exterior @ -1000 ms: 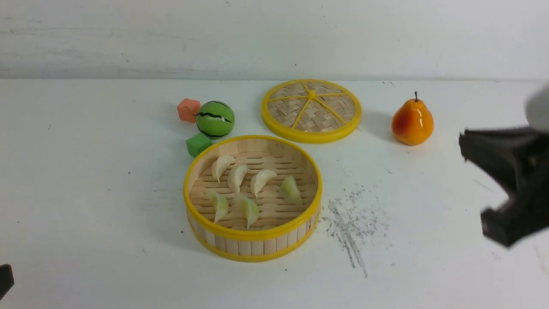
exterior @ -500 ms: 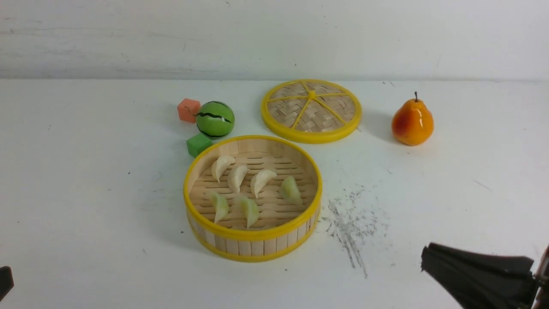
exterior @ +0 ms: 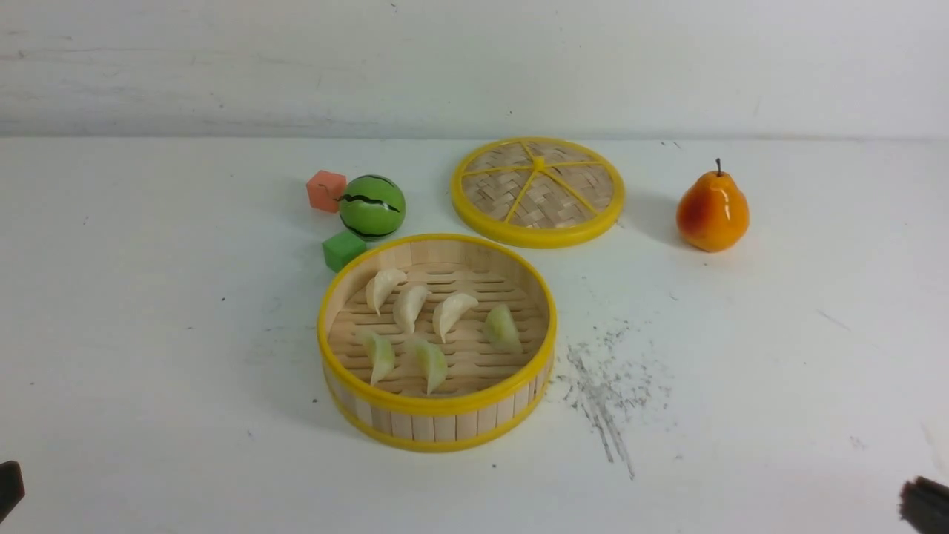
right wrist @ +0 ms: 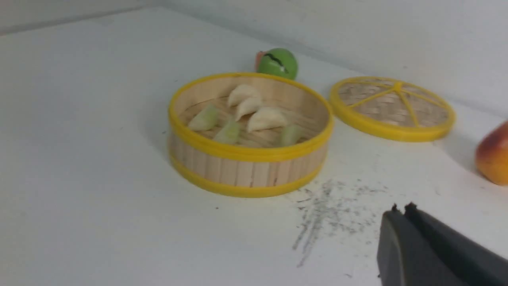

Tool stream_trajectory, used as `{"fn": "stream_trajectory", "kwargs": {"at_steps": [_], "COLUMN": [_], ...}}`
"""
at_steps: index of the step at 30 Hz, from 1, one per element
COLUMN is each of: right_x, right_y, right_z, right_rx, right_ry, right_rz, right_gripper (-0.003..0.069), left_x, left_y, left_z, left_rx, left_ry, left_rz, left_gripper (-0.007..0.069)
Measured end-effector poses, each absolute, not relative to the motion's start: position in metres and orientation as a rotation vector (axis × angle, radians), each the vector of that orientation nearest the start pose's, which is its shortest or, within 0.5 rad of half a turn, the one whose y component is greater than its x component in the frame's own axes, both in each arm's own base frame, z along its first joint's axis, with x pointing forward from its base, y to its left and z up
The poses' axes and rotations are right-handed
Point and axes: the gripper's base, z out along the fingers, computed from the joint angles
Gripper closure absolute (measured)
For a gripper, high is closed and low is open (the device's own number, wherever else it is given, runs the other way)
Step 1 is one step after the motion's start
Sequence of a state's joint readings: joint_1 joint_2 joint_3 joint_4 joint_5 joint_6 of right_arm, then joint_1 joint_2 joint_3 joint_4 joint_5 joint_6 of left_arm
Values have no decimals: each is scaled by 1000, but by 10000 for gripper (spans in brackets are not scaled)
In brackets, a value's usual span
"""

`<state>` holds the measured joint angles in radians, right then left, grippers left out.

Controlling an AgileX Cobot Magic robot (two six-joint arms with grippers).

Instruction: Put the dumplings into the steamer on the white table.

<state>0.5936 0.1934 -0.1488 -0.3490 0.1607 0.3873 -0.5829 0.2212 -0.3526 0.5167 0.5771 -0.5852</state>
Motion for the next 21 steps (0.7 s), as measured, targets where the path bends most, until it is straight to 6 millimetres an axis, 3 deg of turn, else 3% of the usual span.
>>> {"fn": "stream_trajectory", "kwargs": {"at_steps": [5,9,11,16,21], "right_x": [51,55,55,54,52], "right_y": [18,9,7,6,9], "right_z": [214,186,183,177,174], "right_rx": [-47,144,154,-7,-65], "right_ry": [1678,1729,1740,1812,1861], "right_rz": [497,378,318,150,159], "right_gripper": [664,663,663,663,663], "left_x": [61,61,61,61,61], "left_y": [-11,-11,-11,-11,-11], "left_z": [273,273,273,273,273], "left_rx": [222,222,222,222,222], "left_ry": [1851,1851,1851,1851,1851], "left_rz": [-247,-247,-247,-247,-247], "left_gripper": [472,470,467,460,461]}}
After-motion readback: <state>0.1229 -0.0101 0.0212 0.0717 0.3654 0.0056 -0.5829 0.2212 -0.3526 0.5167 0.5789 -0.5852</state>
